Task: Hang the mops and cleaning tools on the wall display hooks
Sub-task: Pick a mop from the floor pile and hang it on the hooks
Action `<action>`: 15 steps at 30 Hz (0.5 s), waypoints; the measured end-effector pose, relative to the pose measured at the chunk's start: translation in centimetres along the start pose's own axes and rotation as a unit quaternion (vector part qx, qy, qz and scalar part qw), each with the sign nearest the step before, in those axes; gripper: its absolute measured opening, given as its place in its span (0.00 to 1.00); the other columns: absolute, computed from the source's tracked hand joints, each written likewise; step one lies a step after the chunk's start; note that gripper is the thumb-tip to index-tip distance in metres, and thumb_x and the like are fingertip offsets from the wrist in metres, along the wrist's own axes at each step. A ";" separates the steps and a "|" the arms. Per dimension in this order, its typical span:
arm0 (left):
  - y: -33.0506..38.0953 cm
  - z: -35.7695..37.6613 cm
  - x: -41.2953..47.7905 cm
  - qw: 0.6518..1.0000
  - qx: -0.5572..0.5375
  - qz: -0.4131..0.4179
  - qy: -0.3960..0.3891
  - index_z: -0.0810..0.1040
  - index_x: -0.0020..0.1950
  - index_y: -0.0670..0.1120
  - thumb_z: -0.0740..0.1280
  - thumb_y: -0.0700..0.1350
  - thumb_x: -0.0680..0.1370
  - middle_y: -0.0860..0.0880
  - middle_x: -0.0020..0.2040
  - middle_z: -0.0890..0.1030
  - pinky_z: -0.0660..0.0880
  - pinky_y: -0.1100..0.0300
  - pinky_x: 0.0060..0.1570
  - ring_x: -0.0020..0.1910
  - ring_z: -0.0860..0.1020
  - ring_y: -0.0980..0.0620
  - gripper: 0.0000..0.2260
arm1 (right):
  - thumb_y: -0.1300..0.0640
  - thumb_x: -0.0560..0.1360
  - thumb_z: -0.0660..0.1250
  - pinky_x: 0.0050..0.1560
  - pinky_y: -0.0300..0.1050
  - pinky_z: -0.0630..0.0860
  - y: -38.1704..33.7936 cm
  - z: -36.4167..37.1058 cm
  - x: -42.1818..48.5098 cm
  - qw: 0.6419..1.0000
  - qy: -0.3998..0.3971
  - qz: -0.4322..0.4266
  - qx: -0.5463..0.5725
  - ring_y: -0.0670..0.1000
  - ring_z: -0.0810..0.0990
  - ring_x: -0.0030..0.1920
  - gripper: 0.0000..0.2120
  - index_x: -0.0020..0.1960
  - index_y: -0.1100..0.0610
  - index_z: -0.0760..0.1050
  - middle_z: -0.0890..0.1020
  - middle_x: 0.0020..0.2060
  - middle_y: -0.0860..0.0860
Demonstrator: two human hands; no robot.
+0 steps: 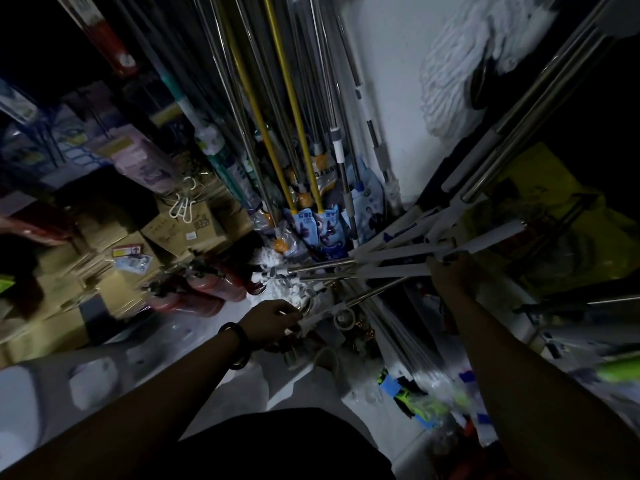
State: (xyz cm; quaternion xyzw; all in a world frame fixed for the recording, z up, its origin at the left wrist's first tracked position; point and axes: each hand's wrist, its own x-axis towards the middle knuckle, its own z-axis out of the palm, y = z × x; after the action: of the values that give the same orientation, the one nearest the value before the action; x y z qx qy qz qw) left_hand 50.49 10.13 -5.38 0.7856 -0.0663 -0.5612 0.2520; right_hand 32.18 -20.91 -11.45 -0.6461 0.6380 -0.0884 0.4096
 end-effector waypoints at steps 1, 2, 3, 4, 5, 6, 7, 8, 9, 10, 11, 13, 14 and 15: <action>-0.1 -0.3 -0.1 1.000 -0.020 -0.002 0.011 0.82 0.60 0.46 0.68 0.50 0.82 0.45 0.54 0.87 0.79 0.60 0.34 0.51 0.86 0.38 0.11 | 0.54 0.77 0.74 0.48 0.49 0.78 -0.4 0.3 -0.5 1.000 0.000 -0.016 0.005 0.62 0.83 0.53 0.19 0.63 0.64 0.78 0.83 0.59 0.64; -0.1 -0.6 -0.1 0.999 -0.048 -0.002 0.024 0.81 0.61 0.44 0.68 0.49 0.82 0.44 0.54 0.87 0.79 0.60 0.33 0.50 0.86 0.38 0.11 | 0.53 0.76 0.76 0.46 0.49 0.80 -0.6 0.8 -0.9 0.999 -0.011 -0.038 -0.029 0.62 0.84 0.49 0.15 0.55 0.63 0.81 0.85 0.53 0.62; -0.1 -1.0 -0.1 0.996 -0.081 -0.003 0.037 0.80 0.62 0.41 0.68 0.47 0.83 0.42 0.54 0.87 0.78 0.61 0.31 0.47 0.86 0.38 0.12 | 0.53 0.75 0.76 0.44 0.50 0.82 -1.4 1.1 -1.7 0.997 -0.030 -0.051 -0.048 0.61 0.85 0.46 0.11 0.49 0.60 0.81 0.86 0.47 0.60; -0.1 -1.4 -0.1 0.993 -0.111 -0.005 0.049 0.80 0.63 0.40 0.68 0.47 0.83 0.41 0.54 0.86 0.78 0.61 0.30 0.45 0.85 0.40 0.12 | 0.53 0.74 0.77 0.43 0.50 0.83 -2.3 1.2 -2.9 0.994 -0.048 -0.081 -0.058 0.60 0.84 0.43 0.10 0.45 0.58 0.80 0.86 0.43 0.58; -0.1 -2.0 -0.1 0.989 -0.137 -0.011 0.060 0.79 0.63 0.41 0.67 0.47 0.83 0.41 0.55 0.86 0.77 0.61 0.32 0.43 0.84 0.42 0.13 | 0.53 0.74 0.77 0.42 0.48 0.82 -3.4 1.6 -4.0 0.991 -0.060 -0.108 -0.053 0.56 0.84 0.41 0.09 0.44 0.55 0.78 0.85 0.41 0.55; -0.1 -2.5 -0.2 0.985 -0.158 -0.021 0.068 0.79 0.64 0.42 0.66 0.48 0.84 0.43 0.56 0.85 0.77 0.60 0.35 0.41 0.84 0.44 0.13 | 0.54 0.74 0.77 0.40 0.43 0.80 -4.2 2.0 -5.0 0.987 -0.074 -0.138 -0.046 0.51 0.82 0.39 0.08 0.44 0.53 0.78 0.84 0.39 0.52; -0.2 -3.0 -0.3 0.981 -0.175 -0.031 0.076 0.80 0.64 0.44 0.65 0.49 0.84 0.45 0.57 0.85 0.76 0.58 0.40 0.41 0.84 0.47 0.13 | 0.55 0.74 0.77 0.38 0.39 0.78 -5.2 2.5 -6.0 0.983 -0.089 -0.156 -0.034 0.46 0.81 0.37 0.07 0.44 0.52 0.79 0.83 0.38 0.50; -0.2 -3.5 -0.3 0.977 -0.190 -0.036 0.087 0.80 0.64 0.45 0.65 0.50 0.84 0.47 0.56 0.85 0.76 0.56 0.44 0.41 0.84 0.48 0.13 | 0.54 0.73 0.78 0.38 0.38 0.79 -5.9 3.3 -6.8 0.978 -0.113 -0.174 -0.031 0.45 0.82 0.38 0.07 0.44 0.52 0.80 0.83 0.39 0.48; -0.4 -4.0 -0.2 0.973 -0.206 -0.041 0.099 0.80 0.64 0.46 0.64 0.50 0.84 0.49 0.54 0.84 0.75 0.55 0.48 0.41 0.83 0.49 0.13 | 0.52 0.72 0.79 0.39 0.42 0.82 -6.4 4.1 -7.6 0.973 -0.142 -0.180 -0.014 0.48 0.84 0.39 0.07 0.45 0.50 0.81 0.84 0.41 0.48; -0.5 -4.4 -0.2 0.968 -0.219 -0.046 0.109 0.81 0.64 0.47 0.65 0.51 0.84 0.50 0.54 0.84 0.76 0.55 0.50 0.42 0.83 0.49 0.13 | 0.49 0.69 0.80 0.42 0.49 0.85 -6.8 4.8 -8.3 0.970 -0.168 -0.176 0.016 0.52 0.86 0.41 0.10 0.46 0.46 0.81 0.85 0.43 0.48; -0.7 -4.7 -0.3 0.965 -0.229 -0.050 0.114 0.81 0.64 0.47 0.65 0.52 0.83 0.50 0.54 0.84 0.76 0.54 0.51 0.43 0.83 0.49 0.13 | 0.45 0.66 0.81 0.43 0.54 0.87 -7.1 5.5 -8.7 0.967 -0.183 -0.171 0.037 0.54 0.87 0.42 0.13 0.47 0.44 0.81 0.85 0.44 0.48; -1.0 -5.0 -0.4 0.964 -0.234 -0.056 0.115 0.81 0.64 0.48 0.66 0.53 0.83 0.49 0.57 0.84 0.76 0.54 0.50 0.44 0.84 0.48 0.14 | 0.39 0.62 0.79 0.44 0.59 0.87 -7.4 6.7 -8.9 0.965 -0.192 -0.168 0.053 0.55 0.88 0.43 0.18 0.47 0.42 0.80 0.86 0.44 0.50; -1.1 -5.0 -0.5 0.965 -0.230 -0.055 0.113 0.81 0.63 0.49 0.66 0.53 0.83 0.48 0.57 0.84 0.77 0.53 0.50 0.44 0.84 0.48 0.13 | 0.38 0.61 0.78 0.45 0.61 0.86 -7.4 7.1 -8.7 0.965 -0.194 -0.159 0.073 0.55 0.88 0.44 0.19 0.47 0.43 0.80 0.86 0.44 0.50; -1.2 -4.9 -0.6 0.967 -0.224 -0.054 0.108 0.80 0.63 0.49 0.66 0.53 0.83 0.47 0.57 0.84 0.77 0.53 0.49 0.44 0.84 0.47 0.13 | 0.38 0.61 0.78 0.47 0.62 0.86 -7.5 7.3 -8.6 0.964 -0.196 -0.148 0.100 0.56 0.87 0.46 0.19 0.48 0.44 0.80 0.86 0.45 0.50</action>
State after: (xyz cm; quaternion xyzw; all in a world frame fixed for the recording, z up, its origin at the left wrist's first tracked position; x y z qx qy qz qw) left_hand 54.54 13.01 -4.21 0.7676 0.1311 -0.4859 0.3969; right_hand 41.03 -11.30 -7.87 -0.6938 0.4306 -0.0830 0.5713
